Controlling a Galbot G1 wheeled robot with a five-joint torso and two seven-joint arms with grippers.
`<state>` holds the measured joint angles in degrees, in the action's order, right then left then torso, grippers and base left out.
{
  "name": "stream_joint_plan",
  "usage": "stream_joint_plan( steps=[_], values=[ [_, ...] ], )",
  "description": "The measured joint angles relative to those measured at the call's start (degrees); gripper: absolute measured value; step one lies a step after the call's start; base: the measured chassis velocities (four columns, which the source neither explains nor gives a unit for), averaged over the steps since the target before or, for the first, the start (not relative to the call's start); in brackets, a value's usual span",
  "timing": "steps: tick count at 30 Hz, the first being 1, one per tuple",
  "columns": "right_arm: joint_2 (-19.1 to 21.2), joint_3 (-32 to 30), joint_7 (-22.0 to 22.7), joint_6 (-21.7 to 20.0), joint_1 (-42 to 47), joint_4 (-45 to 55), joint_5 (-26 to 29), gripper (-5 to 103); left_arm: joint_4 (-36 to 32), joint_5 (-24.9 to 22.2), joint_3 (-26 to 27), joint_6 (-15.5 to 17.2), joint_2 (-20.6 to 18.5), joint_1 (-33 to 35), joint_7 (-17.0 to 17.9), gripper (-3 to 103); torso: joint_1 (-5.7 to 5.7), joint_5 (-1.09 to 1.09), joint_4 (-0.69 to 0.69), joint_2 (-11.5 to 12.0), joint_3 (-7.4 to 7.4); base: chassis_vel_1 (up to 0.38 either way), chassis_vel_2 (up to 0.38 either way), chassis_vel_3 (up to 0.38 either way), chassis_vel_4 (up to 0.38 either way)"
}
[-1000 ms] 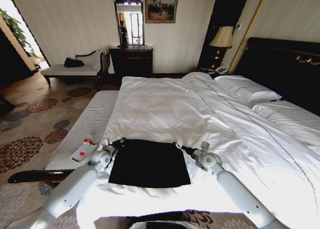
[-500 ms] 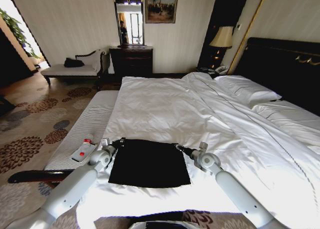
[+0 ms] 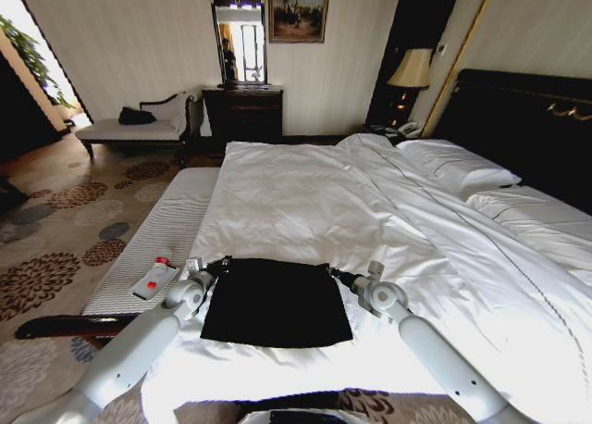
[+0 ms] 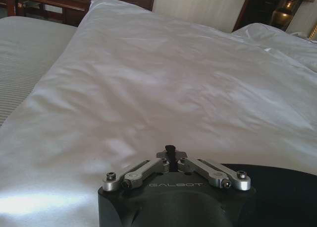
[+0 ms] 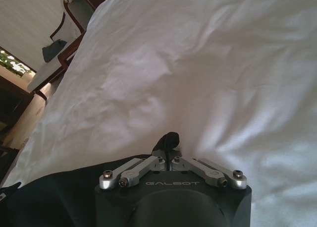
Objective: Fold the clothes on the bed.
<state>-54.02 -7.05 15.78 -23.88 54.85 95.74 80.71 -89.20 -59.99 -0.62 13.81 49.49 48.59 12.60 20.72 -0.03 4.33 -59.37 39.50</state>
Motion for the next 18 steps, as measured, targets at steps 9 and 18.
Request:
stream_joint_plan(
  steps=[9,18],
  values=[
    [0.8,-4.3,0.3,1.2,-0.4,4.3,-0.4,1,-5.9,-2.7,3.0,-0.4,-2.2,-0.8,0.9,2,0.0,-0.01,0.0,0.0,0.0,0.0,0.0,0.0,0.0],
    [4.3,-8.3,3.0,3.7,-5.4,10.3,-0.2,1,-17.3,-10.0,4.5,-0.7,-5.6,-7.7,3.5,2,0.01,0.01,0.02,0.0,0.0,0.0,0.0,0.0,0.0]
  ],
)
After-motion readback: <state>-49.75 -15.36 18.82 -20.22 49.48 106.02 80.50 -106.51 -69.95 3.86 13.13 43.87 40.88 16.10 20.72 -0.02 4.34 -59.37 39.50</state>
